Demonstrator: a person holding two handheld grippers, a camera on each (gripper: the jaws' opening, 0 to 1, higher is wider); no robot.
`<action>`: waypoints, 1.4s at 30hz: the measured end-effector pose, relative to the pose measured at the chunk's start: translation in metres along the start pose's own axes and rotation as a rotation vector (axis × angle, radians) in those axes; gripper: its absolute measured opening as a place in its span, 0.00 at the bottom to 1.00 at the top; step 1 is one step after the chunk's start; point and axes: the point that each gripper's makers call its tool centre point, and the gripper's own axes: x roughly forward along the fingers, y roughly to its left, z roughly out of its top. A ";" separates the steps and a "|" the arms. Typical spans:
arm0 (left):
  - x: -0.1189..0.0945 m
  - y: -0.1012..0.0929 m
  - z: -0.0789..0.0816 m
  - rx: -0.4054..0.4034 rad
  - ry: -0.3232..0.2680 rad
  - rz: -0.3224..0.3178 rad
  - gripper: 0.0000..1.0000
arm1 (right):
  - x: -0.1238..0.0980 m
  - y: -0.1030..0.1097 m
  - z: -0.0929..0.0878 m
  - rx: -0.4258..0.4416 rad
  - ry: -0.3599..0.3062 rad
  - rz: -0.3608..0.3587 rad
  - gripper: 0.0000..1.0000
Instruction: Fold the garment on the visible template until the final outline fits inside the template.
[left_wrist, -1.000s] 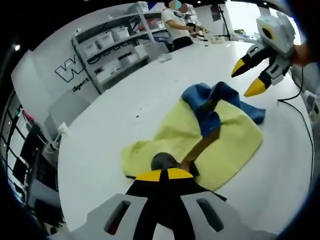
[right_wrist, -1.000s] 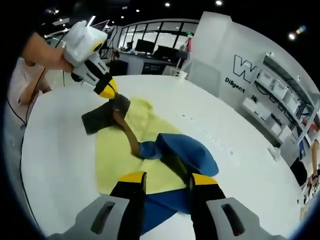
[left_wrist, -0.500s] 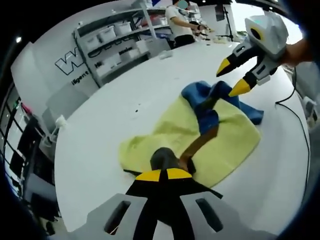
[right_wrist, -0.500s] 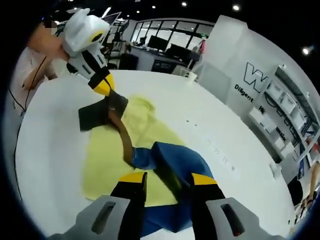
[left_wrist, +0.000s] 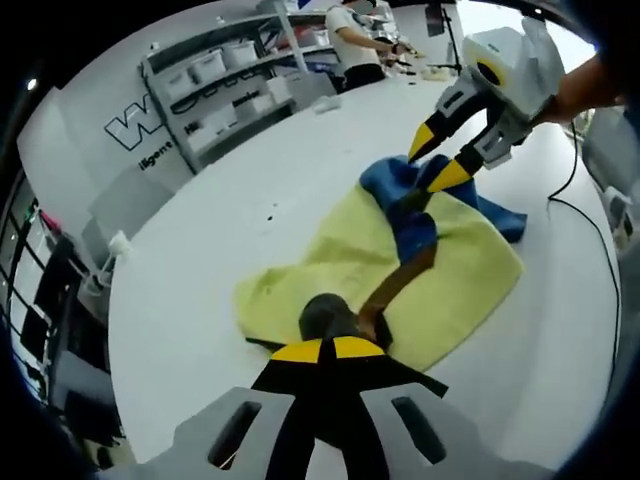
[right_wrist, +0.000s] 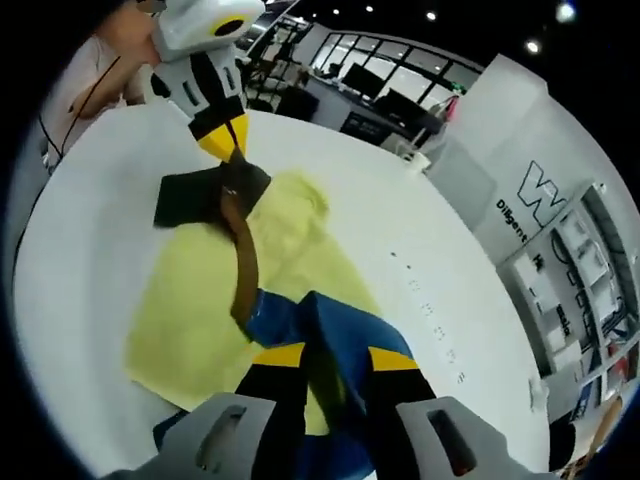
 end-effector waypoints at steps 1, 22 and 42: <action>0.000 0.000 0.000 0.001 0.000 0.000 0.06 | 0.002 0.001 -0.001 -0.024 0.002 0.010 0.10; 0.005 0.003 -0.001 -0.024 0.012 -0.020 0.06 | 0.034 0.006 -0.010 -0.143 0.065 0.085 0.00; -0.011 0.041 0.007 -0.185 -0.019 0.038 0.05 | -0.020 -0.053 0.000 0.030 0.017 -0.065 0.00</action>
